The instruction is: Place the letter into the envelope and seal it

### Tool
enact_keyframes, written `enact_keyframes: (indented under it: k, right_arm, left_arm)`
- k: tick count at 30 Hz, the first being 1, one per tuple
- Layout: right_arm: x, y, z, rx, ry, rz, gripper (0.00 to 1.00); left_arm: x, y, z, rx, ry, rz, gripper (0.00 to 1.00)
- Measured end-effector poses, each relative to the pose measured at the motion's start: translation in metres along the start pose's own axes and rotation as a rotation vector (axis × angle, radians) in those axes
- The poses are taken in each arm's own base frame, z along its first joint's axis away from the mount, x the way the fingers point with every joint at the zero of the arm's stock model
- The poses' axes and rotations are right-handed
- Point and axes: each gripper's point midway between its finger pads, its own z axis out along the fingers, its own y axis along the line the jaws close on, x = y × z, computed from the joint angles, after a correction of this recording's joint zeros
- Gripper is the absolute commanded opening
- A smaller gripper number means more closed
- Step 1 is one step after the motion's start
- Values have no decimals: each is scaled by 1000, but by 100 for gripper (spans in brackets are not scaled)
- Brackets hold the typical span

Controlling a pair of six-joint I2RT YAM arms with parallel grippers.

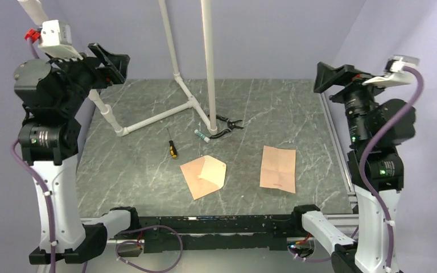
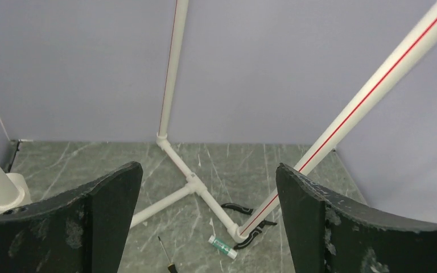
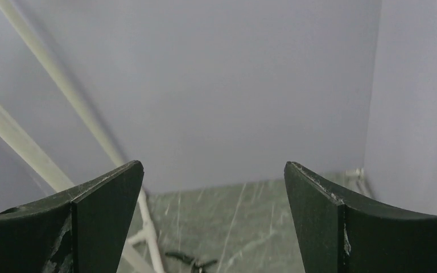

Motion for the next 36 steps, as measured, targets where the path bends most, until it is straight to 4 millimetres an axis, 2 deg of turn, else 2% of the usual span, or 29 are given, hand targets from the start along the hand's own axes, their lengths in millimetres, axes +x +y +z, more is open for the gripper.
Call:
enact_keyframes:
  k: [7, 13, 16, 20, 23, 24, 25, 26, 29, 32, 36]
  right_arm:
    - [83, -17, 0, 41, 162, 33, 100]
    - [149, -37, -5, 95, 243, 42, 100]
    - [180, -43, -3, 110, 306, 55, 100]
    - [236, -54, 3, 172, 479, 80, 100]
    - [296, -67, -4, 248, 693, 111, 99]
    - [316, -70, -10, 268, 765, 122, 98]
    - [344, -74, -21, 298, 866, 138, 98]
    - [361, -78, -32, 323, 930, 147, 97]
    - [409, -88, -86, 409, 1138, 193, 85]
    - [431, -92, -129, 472, 1262, 271, 70]
    - [447, -86, -158, 499, 1353, 369, 60]
  left_arm:
    - [34, 8, 19, 15, 89, -20, 93]
    - [61, -28, 21, 271, 159, -45, 93]
    - [85, -40, 21, 379, 212, -83, 93]
    - [126, -38, 25, 414, 291, -198, 93]
    - [151, -32, 30, 399, 335, -290, 93]
    - [157, -30, 32, 394, 342, -312, 93]
    - [164, -28, 33, 385, 352, -338, 93]
    - [168, -26, 34, 381, 359, -354, 93]
    - [180, -28, 35, 406, 389, -375, 93]
    - [192, -42, 35, 477, 426, -378, 93]
    - [229, -66, 24, 548, 532, -403, 93]
